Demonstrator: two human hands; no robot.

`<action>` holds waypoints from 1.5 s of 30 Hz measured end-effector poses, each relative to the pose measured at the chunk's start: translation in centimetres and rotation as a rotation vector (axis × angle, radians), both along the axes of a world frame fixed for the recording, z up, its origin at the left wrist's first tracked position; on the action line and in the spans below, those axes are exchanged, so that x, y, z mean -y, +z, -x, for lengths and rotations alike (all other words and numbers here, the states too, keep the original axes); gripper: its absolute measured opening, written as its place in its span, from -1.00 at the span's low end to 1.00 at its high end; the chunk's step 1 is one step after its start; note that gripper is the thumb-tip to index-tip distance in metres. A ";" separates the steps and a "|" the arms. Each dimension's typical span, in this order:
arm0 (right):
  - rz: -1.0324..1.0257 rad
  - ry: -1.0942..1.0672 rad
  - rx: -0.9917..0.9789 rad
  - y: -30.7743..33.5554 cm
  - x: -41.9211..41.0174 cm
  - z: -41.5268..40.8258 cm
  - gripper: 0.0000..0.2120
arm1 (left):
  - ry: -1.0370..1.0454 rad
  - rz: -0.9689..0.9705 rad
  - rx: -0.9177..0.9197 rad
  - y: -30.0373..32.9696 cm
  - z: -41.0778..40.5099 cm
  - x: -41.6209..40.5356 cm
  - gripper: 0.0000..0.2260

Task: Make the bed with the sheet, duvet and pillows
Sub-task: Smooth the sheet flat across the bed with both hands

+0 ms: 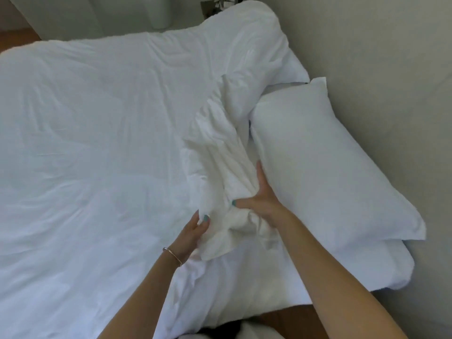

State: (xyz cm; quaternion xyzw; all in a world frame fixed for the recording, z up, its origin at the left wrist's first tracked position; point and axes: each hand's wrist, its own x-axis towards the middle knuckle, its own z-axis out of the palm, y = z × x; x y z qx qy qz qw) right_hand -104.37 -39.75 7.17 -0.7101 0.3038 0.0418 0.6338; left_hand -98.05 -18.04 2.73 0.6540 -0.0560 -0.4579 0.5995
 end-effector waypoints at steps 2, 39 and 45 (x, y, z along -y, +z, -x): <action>0.310 -0.065 0.027 2.9 4.9 4.1 0.02 | 0.027 -0.161 0.179 0.0 -0.8 3.1 -0.34; 0.063 -0.600 -0.344 -5.5 22.0 35.1 -0.61 | -1.259 -0.631 0.968 -7.5 12.8 29.1 -0.17; 0.066 -0.609 -0.058 0.4 19.7 29.9 -0.74 | -1.117 -0.221 0.799 -3.9 15.9 22.4 -0.16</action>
